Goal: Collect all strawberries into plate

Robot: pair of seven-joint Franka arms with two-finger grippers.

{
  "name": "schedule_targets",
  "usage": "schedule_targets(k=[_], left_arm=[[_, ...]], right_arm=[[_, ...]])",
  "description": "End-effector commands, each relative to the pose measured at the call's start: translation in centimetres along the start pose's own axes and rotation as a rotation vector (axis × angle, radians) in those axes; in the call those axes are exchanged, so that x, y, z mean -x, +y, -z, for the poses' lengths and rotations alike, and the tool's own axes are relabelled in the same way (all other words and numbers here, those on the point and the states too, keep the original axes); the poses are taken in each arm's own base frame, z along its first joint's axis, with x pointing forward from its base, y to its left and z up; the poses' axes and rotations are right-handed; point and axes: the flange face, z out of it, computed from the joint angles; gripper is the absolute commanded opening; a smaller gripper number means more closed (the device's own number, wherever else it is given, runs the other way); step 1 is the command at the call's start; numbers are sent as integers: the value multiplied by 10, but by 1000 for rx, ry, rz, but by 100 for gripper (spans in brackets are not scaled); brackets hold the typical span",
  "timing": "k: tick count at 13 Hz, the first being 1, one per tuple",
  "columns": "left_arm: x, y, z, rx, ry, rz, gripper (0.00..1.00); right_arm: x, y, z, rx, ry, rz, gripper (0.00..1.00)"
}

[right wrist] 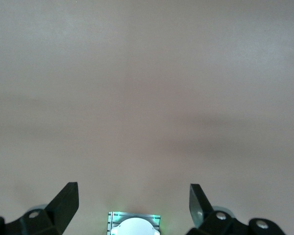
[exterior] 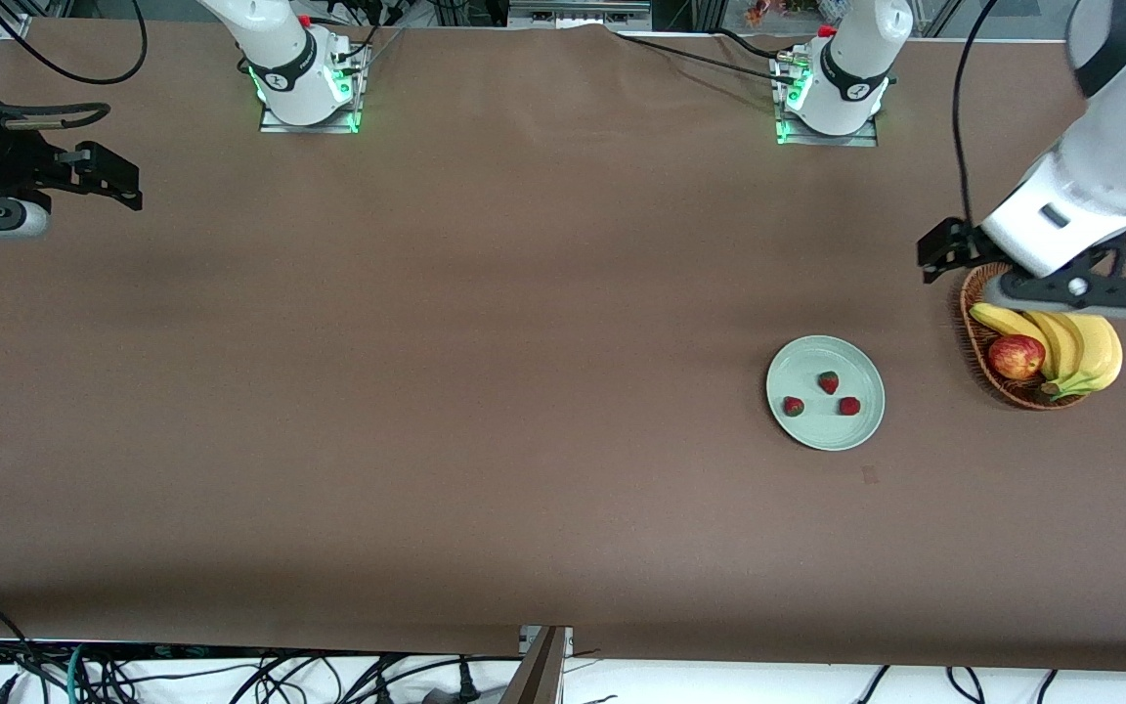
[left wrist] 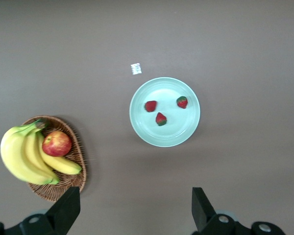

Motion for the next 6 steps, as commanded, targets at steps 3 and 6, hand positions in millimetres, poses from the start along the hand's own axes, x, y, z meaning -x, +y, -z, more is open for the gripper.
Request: schedule_targets(k=[3,6], left_arm=[[22,-32,15,127,11,66,100],[34,-42,21,124,-38,80,100]], right_arm=[[-1,2,4,-1,7,-14,100],[-1,2,4,-1,7,-16,100]])
